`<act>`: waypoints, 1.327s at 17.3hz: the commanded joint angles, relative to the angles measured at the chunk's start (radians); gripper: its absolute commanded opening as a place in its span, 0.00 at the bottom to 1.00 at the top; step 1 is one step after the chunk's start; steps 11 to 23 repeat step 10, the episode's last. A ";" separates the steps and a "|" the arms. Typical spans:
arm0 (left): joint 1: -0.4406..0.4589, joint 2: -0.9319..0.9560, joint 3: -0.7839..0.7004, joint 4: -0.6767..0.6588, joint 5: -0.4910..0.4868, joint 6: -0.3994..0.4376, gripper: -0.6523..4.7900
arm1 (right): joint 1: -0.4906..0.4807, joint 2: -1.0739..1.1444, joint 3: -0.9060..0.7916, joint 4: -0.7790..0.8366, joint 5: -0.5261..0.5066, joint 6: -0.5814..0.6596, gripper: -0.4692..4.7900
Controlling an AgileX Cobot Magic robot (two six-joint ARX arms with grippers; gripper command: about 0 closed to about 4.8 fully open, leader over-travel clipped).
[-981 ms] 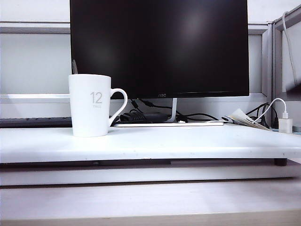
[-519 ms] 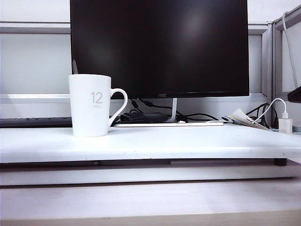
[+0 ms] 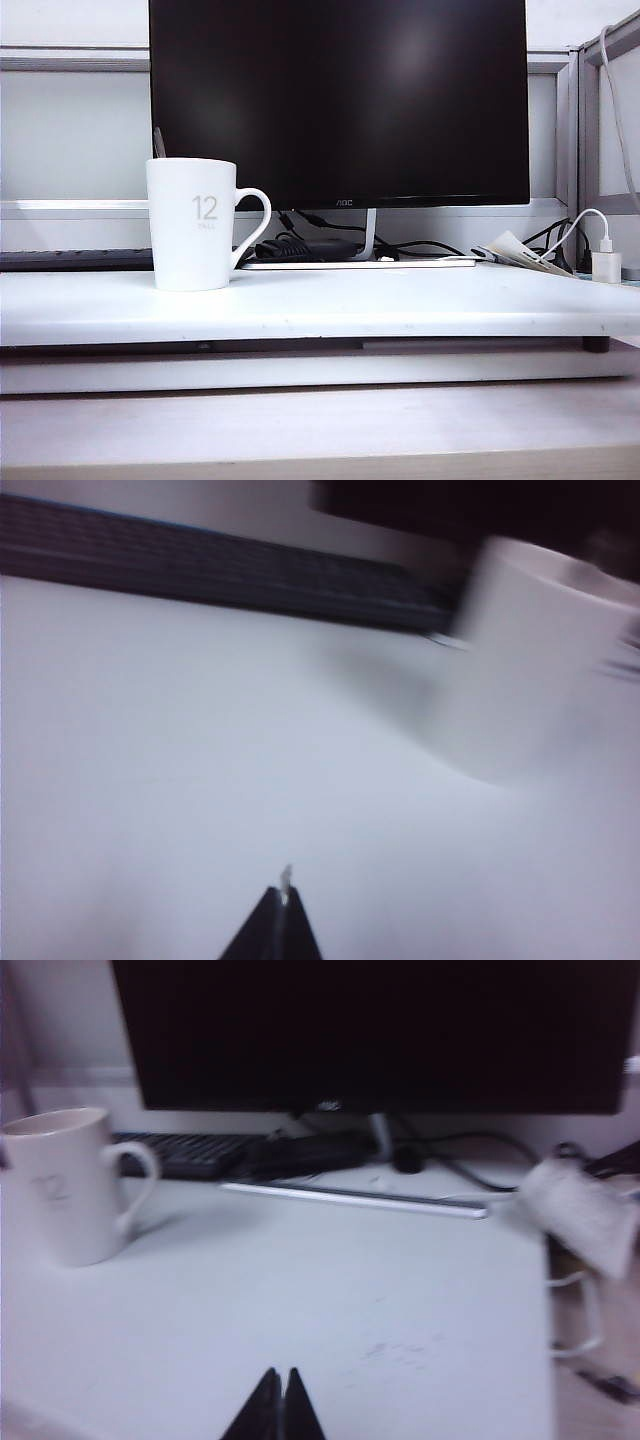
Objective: Pick up a spoon and stir the liquid in the cup.
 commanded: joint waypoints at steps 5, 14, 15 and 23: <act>0.121 0.000 0.002 0.011 -0.015 0.004 0.11 | -0.075 -0.001 -0.008 0.021 -0.004 0.003 0.11; 0.121 0.000 0.002 0.011 -0.015 0.004 0.11 | -0.128 -0.001 -0.008 0.020 -0.005 0.004 0.11; 0.121 0.000 0.002 0.011 -0.015 0.004 0.11 | -0.128 -0.001 -0.008 0.020 -0.005 0.004 0.11; 0.121 0.000 0.002 0.011 -0.015 0.004 0.11 | -0.128 -0.001 -0.008 0.020 -0.005 0.004 0.11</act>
